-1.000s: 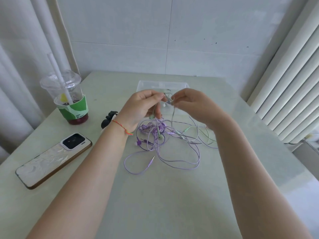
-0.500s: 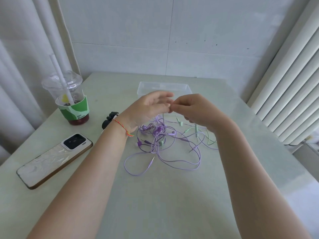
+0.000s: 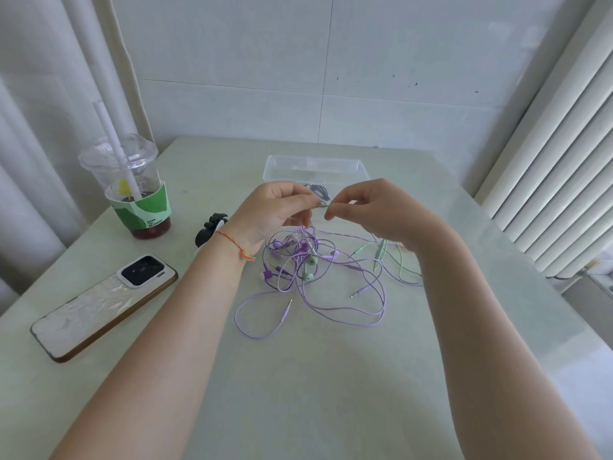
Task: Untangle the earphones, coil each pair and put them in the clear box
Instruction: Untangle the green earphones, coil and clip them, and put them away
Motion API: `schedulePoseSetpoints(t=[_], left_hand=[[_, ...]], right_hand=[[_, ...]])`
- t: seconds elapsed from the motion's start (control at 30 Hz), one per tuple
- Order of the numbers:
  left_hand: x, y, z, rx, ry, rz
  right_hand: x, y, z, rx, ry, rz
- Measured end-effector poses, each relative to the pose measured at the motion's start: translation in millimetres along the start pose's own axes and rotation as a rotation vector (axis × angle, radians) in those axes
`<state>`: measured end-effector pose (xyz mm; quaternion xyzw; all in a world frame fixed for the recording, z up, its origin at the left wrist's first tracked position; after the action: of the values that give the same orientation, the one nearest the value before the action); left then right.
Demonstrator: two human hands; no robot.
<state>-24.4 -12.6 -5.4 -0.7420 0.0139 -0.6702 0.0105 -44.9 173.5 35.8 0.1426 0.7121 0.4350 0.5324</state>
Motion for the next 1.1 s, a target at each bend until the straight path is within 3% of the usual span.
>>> schedulePoseSetpoints(t=[0.23,0.37,0.47,0.57,0.77,0.83,0.97,1.1], left_hand=[[-5,5,-5,0.192,-0.024,-0.116],[-6,11,-10,0.295,0.039,-0.002],[-2,13,-10,0.286,0.073,0.056],[-1,11,-6,0.236,0.072,-0.051],[1,-8,0,-0.153,-0.016,-0.128],[-3,-10,1,-0.207,0.000,-0.131],[-7,-3,-1,-0.071,-0.009,-0.201],[-2,1,-1,0.060,-0.072,-0.076]], right_hand=[[6,5,-2,0.121,-0.069,-0.030],[8,9,-1,0.125,-0.070,-0.038],[9,10,-2,0.192,-0.069,-0.046],[7,12,-1,0.193,-0.041,-0.055],[-4,3,2,0.068,0.017,0.024],[-2,3,0,0.066,0.024,0.063],[6,4,-4,0.087,-0.004,0.095],[13,4,-6,0.088,-0.068,0.147]])
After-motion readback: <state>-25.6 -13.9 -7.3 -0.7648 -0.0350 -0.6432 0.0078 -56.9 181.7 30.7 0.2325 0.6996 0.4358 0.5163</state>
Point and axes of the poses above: each hand's wrist, its own z-axis away from the middle knuckle, its own y-axis out of the back of the hand, x = y × z, the point moved 1 cm from there along -z, towards the middle knuckle, and after that the axes turned 6 degrees about z, right-handed, at the moved point
